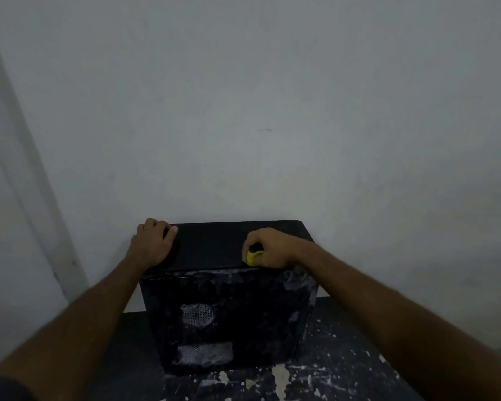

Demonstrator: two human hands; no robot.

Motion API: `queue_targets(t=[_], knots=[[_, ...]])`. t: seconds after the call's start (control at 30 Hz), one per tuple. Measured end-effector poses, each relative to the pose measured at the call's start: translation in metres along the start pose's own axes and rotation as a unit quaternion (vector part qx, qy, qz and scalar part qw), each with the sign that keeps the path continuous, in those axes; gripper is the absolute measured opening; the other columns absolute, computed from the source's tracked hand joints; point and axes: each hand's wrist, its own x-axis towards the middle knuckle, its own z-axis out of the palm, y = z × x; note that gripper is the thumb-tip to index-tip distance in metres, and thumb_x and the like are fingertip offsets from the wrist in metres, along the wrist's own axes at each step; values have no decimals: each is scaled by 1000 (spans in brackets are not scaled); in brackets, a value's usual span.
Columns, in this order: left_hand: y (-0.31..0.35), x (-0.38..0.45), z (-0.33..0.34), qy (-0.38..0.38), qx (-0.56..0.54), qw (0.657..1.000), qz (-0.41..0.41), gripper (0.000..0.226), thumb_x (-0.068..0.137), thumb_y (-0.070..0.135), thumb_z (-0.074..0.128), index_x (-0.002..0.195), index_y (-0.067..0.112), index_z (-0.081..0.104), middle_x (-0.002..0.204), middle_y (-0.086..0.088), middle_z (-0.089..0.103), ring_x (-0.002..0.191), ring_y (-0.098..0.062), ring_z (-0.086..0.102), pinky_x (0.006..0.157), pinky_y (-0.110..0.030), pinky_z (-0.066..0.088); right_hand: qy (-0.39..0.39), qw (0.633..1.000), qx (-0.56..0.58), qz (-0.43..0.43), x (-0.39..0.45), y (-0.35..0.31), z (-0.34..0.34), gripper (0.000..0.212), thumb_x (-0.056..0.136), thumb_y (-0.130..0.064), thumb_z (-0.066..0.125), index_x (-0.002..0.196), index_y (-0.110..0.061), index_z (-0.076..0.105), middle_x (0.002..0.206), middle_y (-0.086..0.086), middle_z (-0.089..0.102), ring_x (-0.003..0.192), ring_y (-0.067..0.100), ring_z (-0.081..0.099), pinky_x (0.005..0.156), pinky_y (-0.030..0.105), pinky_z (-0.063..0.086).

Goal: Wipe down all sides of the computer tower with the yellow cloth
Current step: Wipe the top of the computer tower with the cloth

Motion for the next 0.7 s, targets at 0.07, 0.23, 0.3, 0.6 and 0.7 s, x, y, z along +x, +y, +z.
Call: queue_targets(t=[0.07,0.23,0.3,0.6,0.7], knots=[[1,0,1,1,-9,1000,1,44,107,44,44,128,12,64,136,-20,50,126,-41,44,103,-53,41,-4,1000,2,7,1,2,-3,19,87,-5,64,98,-14,77,108,-3,67,96,14,63,85,29,49],[3,0,1,25,-34,999,-3,42,107,41,46,132,9,60,136,-20,50,127,-40,44,103,-53,41,4,999,12,-50,25,-26,21,21,91,-12,65,108,-18,74,109,-1,60,99,14,58,89,30,47],[4,-1,0,30,-41,999,-7,42,107,37,48,136,7,57,139,-21,48,128,-40,43,104,-53,40,4,997,10,-75,42,-44,33,22,92,-15,65,112,-19,72,109,1,58,99,17,57,87,30,45],[-2,-2,-1,21,-39,999,-9,43,106,40,49,136,9,57,139,-19,48,129,-38,41,104,-51,40,-10,998,23,-57,38,-27,26,24,79,-8,54,91,-18,72,104,2,61,92,22,62,88,42,51],[-2,0,-1,21,-34,999,-9,42,106,40,49,134,10,59,138,-19,48,129,-38,41,104,-51,39,27,1000,-1,-12,15,4,18,25,74,-19,45,86,-27,66,100,-2,59,95,25,54,95,41,41]])
